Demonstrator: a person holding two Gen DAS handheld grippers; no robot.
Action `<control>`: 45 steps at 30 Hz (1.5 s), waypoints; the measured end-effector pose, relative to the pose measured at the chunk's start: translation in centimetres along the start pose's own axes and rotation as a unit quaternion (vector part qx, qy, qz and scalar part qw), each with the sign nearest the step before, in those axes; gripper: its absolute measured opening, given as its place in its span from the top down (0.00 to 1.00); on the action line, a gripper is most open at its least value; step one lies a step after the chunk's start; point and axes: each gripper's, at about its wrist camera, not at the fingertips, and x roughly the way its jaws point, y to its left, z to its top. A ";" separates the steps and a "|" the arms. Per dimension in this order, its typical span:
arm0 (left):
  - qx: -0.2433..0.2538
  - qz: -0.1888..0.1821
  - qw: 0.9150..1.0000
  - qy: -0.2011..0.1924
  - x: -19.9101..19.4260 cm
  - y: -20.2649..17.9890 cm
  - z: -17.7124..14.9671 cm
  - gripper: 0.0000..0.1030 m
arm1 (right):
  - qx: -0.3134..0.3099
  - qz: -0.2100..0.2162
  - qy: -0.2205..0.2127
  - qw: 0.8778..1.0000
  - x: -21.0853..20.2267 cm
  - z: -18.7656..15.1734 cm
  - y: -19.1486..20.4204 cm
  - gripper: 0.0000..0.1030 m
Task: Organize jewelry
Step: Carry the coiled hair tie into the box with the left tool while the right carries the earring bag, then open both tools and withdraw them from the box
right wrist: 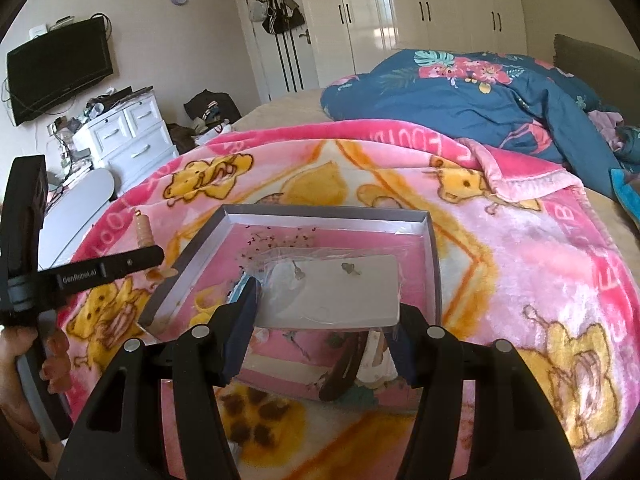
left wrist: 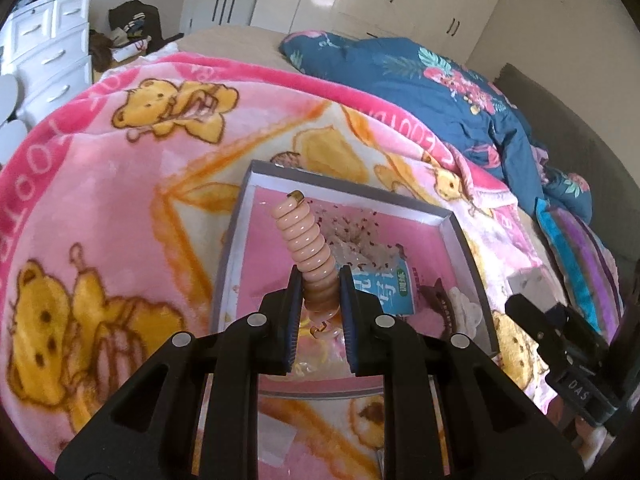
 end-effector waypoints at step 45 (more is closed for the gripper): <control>0.021 0.007 0.999 0.027 0.6 -0.7 -1.5 0.47 | 0.011 0.027 0.008 1.000 -2.3 -2.8 1.0 0.11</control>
